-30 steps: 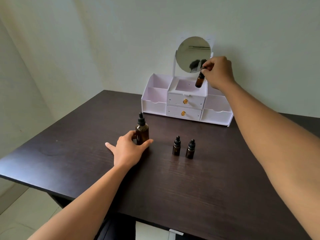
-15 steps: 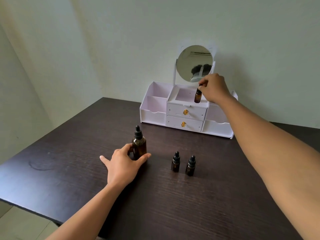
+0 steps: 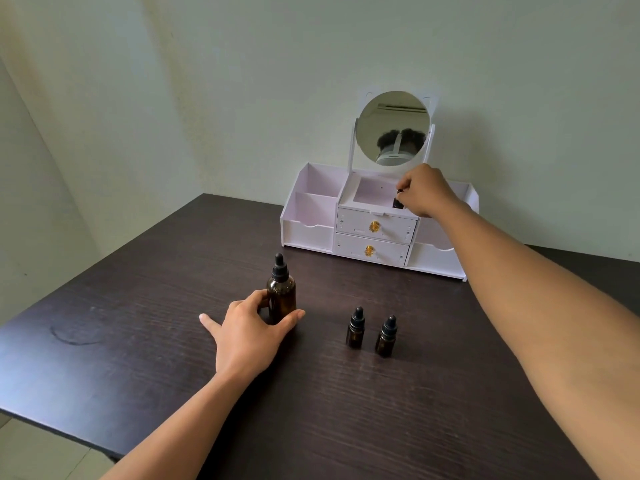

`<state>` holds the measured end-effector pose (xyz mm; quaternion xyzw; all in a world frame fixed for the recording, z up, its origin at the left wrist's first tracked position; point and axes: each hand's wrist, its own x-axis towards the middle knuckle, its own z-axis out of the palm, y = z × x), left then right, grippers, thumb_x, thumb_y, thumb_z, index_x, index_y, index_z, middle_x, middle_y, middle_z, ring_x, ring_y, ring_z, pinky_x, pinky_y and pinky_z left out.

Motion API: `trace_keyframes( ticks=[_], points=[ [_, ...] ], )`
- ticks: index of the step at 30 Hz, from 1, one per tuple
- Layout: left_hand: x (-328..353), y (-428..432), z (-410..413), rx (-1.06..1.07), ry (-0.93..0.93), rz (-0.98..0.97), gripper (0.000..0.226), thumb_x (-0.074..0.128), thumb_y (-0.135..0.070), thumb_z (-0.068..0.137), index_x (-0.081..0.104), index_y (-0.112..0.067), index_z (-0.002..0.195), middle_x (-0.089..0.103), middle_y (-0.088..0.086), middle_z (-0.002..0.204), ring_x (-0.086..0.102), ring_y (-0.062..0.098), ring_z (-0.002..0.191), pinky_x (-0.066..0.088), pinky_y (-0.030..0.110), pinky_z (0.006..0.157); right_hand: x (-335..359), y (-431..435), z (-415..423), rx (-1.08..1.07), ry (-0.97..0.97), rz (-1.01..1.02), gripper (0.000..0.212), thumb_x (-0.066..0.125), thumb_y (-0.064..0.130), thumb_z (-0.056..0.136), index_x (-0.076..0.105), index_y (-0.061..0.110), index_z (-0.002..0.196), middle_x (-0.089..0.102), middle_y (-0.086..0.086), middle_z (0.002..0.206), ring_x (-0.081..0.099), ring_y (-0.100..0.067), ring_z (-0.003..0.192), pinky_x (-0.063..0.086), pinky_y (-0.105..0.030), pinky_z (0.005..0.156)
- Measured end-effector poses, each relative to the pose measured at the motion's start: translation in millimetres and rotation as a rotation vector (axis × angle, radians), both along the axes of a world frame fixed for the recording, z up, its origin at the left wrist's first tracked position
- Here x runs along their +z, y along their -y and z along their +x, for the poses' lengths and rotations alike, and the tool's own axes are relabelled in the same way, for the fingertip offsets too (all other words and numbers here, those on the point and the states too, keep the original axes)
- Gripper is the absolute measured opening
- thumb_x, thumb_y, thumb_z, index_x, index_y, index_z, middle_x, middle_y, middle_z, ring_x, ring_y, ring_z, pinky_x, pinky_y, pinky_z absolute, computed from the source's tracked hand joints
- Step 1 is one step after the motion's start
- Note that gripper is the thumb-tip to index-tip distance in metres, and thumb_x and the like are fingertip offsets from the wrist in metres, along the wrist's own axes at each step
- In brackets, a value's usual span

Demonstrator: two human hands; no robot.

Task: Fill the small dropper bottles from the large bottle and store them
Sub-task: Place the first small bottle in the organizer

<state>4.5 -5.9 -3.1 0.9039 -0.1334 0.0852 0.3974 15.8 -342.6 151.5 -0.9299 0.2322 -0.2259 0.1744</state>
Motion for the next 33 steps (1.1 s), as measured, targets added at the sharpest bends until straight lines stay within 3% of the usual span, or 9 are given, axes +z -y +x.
trace_keyframes(
  ticks=[5,9,13,18,23,27,33],
  points=[
    [-1,-1,1,-0.006,0.001,0.006,0.055,0.065,-0.077,0.070,0.060,-0.040,0.111,0.061,-0.018,0.096,0.055,0.009,0.117,-0.014,0.060,0.116,4,-6,-1,-0.045,-0.028,0.016,0.027,0.068,0.006,0.082,0.070,-0.007,0.105,0.068,-0.024,0.115,0.066,-0.040,0.103,0.057,-0.045,0.091],
    [1,0,-2,-0.019,-0.002,0.010,0.054,0.066,-0.074,0.073,0.062,-0.038,0.112,0.057,-0.022,0.090,0.053,0.010,0.120,-0.017,0.061,0.115,18,-14,-10,-0.049,0.090,0.036,0.033,0.066,0.015,0.084,0.069,0.003,0.114,0.067,-0.014,0.119,0.064,-0.031,0.106,0.053,-0.035,0.091],
    [1,-1,0,-0.037,-0.011,0.018,0.054,0.067,-0.073,0.074,0.063,-0.036,0.114,0.058,-0.024,0.090,0.054,0.011,0.119,-0.017,0.063,0.114,29,-33,-29,-0.031,0.223,0.057,0.024,0.065,0.020,0.080,0.072,0.009,0.101,0.071,-0.007,0.110,0.067,-0.025,0.095,0.057,-0.038,0.089],
    [2,-2,-1,-0.072,-0.033,0.012,0.049,0.066,-0.069,0.078,0.061,-0.036,0.113,0.063,-0.021,0.099,0.050,0.010,0.123,-0.018,0.064,0.112,22,-83,-75,-0.008,0.254,0.057,0.017,0.068,0.023,0.087,0.071,0.013,0.102,0.067,-0.001,0.088,0.063,-0.018,0.083,0.050,-0.028,0.078],
    [4,-7,-3,-0.092,-0.044,0.042,0.049,0.066,-0.067,0.079,0.061,-0.034,0.116,0.065,-0.016,0.103,0.049,0.013,0.124,-0.015,0.066,0.112,-13,-133,-116,0.038,0.099,0.111,0.018,0.069,0.032,0.088,0.071,0.018,0.099,0.059,0.016,0.083,0.062,-0.014,0.083,0.053,-0.032,0.078],
    [6,-9,-7,-0.119,-0.061,0.053,0.046,0.066,-0.064,0.081,0.061,-0.033,0.115,0.066,-0.014,0.102,0.052,0.018,0.122,-0.014,0.067,0.112,-44,-165,-139,0.086,-0.094,0.103,0.021,0.067,0.040,0.089,0.070,0.025,0.102,0.065,0.014,0.093,0.063,-0.013,0.090,0.054,-0.040,0.088],
    [8,-12,-8,-0.135,-0.072,0.070,0.044,0.065,-0.064,0.081,0.060,-0.034,0.113,0.065,-0.013,0.103,0.048,0.018,0.126,-0.014,0.069,0.112,-61,-180,-146,0.060,-0.275,-0.024,0.034,0.065,0.045,0.090,0.062,0.033,0.121,0.065,0.012,0.111,0.050,-0.017,0.120,0.033,-0.048,0.104]
  ],
)
